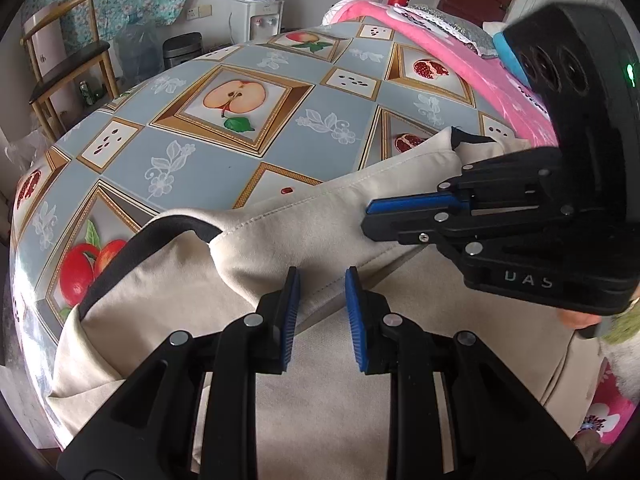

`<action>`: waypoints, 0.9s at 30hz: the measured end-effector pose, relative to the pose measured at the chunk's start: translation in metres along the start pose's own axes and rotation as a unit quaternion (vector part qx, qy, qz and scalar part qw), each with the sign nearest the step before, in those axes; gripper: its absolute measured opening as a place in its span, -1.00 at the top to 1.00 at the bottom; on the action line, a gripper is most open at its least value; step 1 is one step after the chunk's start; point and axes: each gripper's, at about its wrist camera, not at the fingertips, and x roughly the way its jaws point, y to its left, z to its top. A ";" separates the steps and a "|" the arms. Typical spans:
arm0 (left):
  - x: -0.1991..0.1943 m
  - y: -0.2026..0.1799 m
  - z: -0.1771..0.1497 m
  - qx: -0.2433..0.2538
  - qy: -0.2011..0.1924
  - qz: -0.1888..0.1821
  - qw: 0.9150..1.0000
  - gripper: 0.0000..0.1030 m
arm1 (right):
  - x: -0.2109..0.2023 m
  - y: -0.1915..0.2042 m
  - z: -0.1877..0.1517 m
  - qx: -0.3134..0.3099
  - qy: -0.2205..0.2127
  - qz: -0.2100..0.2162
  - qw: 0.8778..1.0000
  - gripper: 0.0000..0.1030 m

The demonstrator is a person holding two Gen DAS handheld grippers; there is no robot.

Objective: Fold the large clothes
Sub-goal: 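Release the hoodie with both grippers and lift them away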

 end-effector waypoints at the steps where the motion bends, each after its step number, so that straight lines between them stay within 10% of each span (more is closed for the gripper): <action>1: -0.005 0.003 0.003 -0.007 -0.008 -0.008 1.000 0.54 | -0.001 -0.003 -0.001 0.010 0.003 0.007 1.000 0.88; 13: 0.009 0.002 0.016 0.055 -0.023 0.086 0.995 0.58 | 0.001 -0.004 -0.001 0.006 0.002 0.009 1.000 0.88; 27: -0.010 0.023 -0.001 -0.007 -0.003 0.055 0.998 0.57 | -0.019 -0.005 0.000 0.041 0.010 0.003 0.999 0.85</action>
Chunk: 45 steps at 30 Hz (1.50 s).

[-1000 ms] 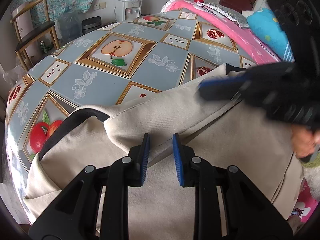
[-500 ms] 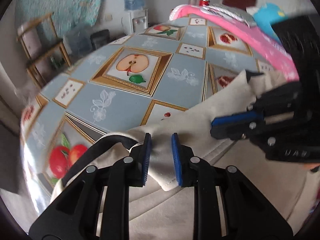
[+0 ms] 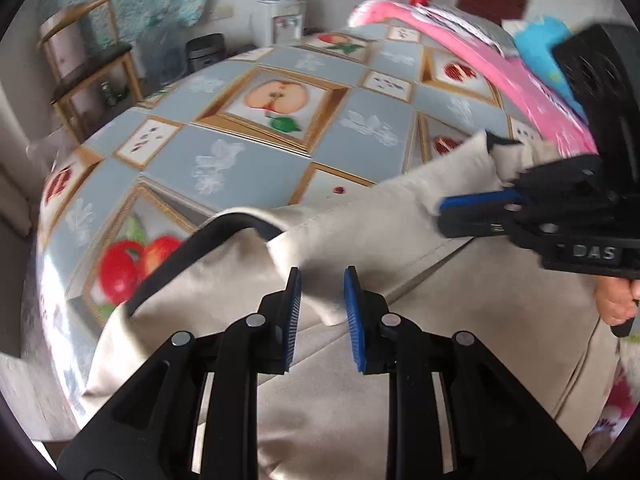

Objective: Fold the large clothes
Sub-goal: 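Release the hoodie with both grippers and lift them away, then move both open grippers to the hoodie hem edge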

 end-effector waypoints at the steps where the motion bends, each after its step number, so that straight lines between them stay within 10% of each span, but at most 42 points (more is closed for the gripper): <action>1: -0.008 0.003 -0.001 -0.008 -0.005 0.001 1.000 0.57 | -0.009 -0.002 -0.003 0.009 -0.003 -0.001 1.000 0.82; 5: -0.062 0.017 -0.013 -0.044 -0.038 -0.008 0.998 0.57 | -0.063 -0.009 -0.028 0.050 -0.028 -0.015 0.998 0.02; 14: -0.167 -0.014 -0.098 -0.085 -0.052 0.004 0.995 -0.24 | -0.147 0.032 -0.135 0.051 -0.048 -0.042 0.997 -0.46; 28: -0.129 -0.099 -0.212 -0.086 0.034 0.045 0.995 -0.60 | -0.117 0.092 -0.247 0.068 0.014 -0.127 0.989 -0.48; 45: -0.106 -0.100 -0.219 -0.126 0.042 0.116 0.984 -0.85 | -0.083 0.083 -0.258 0.072 0.019 -0.137 0.988 -0.68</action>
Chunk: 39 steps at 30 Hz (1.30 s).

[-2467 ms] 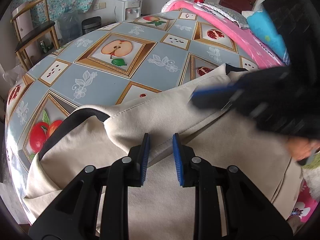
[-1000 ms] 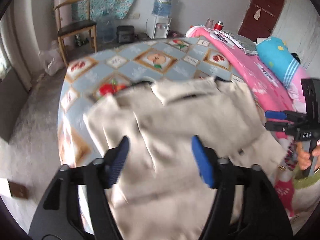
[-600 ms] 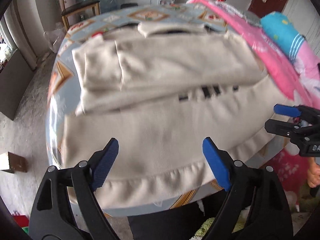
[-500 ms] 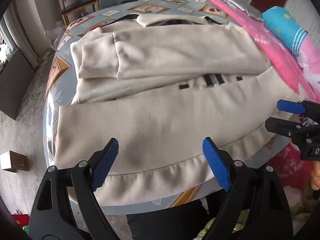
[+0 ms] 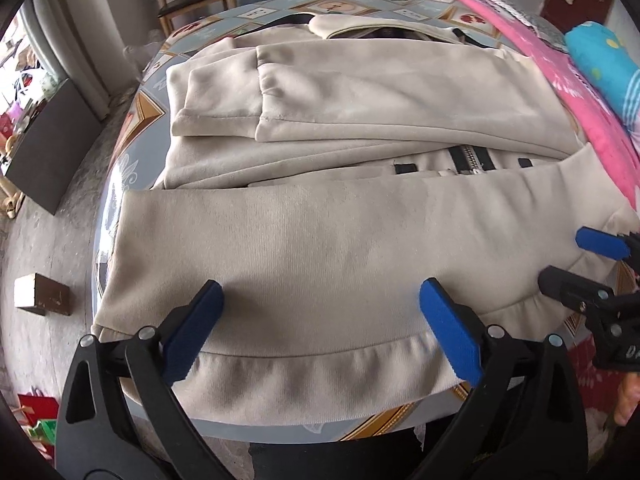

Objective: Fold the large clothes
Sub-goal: 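Move both open grippers to the hoodie hem edge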

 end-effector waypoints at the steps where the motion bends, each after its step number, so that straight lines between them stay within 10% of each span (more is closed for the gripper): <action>1: 0.000 0.000 0.000 -0.001 0.001 0.001 1.000 -0.85 | 0.000 0.000 -0.001 -0.002 -0.002 0.000 1.000 -0.69; 33: 0.000 0.000 0.001 -0.003 0.007 0.002 1.000 -0.85 | 0.002 0.009 0.005 -0.040 0.026 0.002 0.999 -0.89; 39: 0.000 0.000 0.000 0.000 0.007 0.000 1.000 -0.85 | -0.022 0.013 0.011 -0.025 -0.047 -0.002 0.999 -0.89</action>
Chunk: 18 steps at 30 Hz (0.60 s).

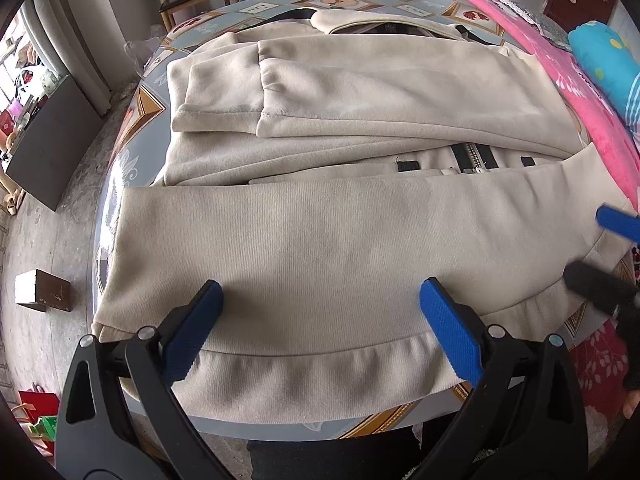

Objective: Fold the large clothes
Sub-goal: 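Move both open grippers to the hoodie hem edge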

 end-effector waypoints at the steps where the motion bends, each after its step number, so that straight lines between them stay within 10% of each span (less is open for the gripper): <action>1: 0.000 0.000 -0.001 0.000 -0.003 0.001 1.000 -0.85 | 0.003 0.001 0.002 0.004 0.000 -0.001 1.000 -0.89; 18: -0.004 0.000 -0.008 0.020 -0.029 -0.002 0.999 -0.86 | 0.032 0.009 -0.014 -0.010 -0.018 -0.029 0.999 -0.89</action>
